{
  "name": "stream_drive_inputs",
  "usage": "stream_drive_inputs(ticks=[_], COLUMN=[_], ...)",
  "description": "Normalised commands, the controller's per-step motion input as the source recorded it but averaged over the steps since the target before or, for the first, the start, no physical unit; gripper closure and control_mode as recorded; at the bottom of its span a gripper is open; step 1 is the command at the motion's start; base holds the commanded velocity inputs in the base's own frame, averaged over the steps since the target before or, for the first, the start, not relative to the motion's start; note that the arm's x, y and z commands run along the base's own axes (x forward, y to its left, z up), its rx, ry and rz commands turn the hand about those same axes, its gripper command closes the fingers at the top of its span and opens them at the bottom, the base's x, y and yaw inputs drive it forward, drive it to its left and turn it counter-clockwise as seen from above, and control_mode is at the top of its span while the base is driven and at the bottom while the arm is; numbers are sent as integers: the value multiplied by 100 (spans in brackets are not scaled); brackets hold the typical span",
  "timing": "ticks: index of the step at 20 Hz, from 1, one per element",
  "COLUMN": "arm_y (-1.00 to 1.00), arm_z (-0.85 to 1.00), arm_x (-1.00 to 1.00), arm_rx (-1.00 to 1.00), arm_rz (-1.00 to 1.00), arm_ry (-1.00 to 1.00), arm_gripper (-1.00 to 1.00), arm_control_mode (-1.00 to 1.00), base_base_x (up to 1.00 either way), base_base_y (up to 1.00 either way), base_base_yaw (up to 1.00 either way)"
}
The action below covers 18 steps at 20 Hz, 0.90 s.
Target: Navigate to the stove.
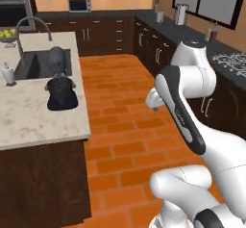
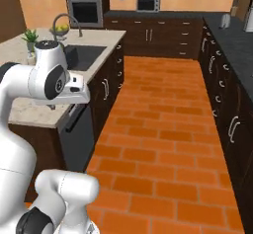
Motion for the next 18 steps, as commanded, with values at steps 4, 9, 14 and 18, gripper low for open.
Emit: stream_drive_inputs(ticks=[4, 9, 14, 18], arm_y=[0, 0, 0, 0], arm_z=[0, 0, 0, 0], arm_x=[0, 0, 0, 0], arm_rx=[0, 0, 0, 0], arm_rz=[0, 0, 0, 0], arm_ry=[0, 0, 0, 0], arm_gripper=[-100, -100, -100, -100], arm_control_mode=[100, 100, 100, 100], base_base_x=[22, 16, 90, 100], base_base_y=[-16, -32, -70, -65], base_base_yaw=[-39, -3, 7, 3])
